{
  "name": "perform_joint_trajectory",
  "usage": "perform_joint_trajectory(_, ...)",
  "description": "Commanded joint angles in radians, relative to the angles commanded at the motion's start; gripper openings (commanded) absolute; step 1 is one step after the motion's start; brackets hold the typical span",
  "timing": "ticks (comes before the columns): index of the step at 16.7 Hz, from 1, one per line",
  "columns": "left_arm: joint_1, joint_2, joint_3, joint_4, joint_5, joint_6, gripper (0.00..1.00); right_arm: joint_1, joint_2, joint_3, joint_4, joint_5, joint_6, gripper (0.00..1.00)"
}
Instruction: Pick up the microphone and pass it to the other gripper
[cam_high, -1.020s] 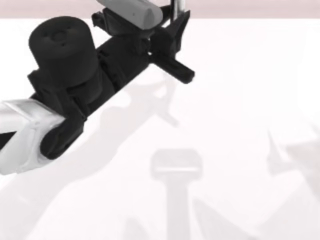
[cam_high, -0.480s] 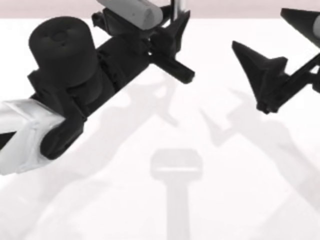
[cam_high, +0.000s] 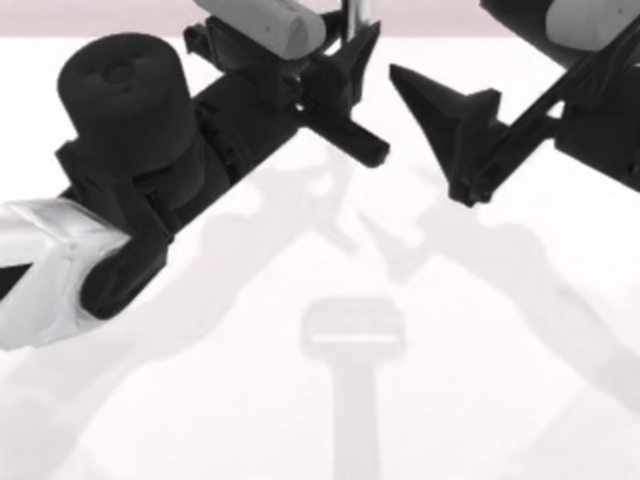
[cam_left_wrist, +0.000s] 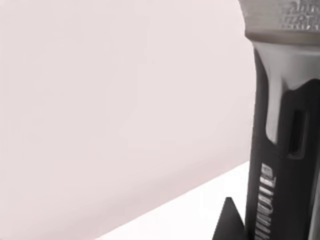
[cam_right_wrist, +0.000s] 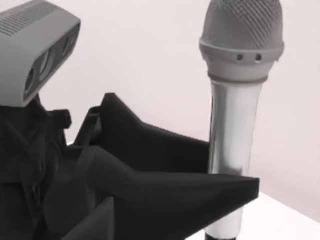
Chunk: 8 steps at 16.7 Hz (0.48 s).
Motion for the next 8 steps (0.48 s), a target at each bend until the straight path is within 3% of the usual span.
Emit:
perform_joint_trajectory(4, 0.000, 0.000, 0.000, 0.000, 0.000, 0.000, 0.00, 0.007, 0.036, 0.032, 0.010, 0.009, 0.001, 1.00)
perform_joint_trajectory(8, 0.000, 0.000, 0.000, 0.000, 0.000, 0.000, 0.00, 0.040, 0.224, 0.169, 0.054, 0.044, 0.002, 1.00)
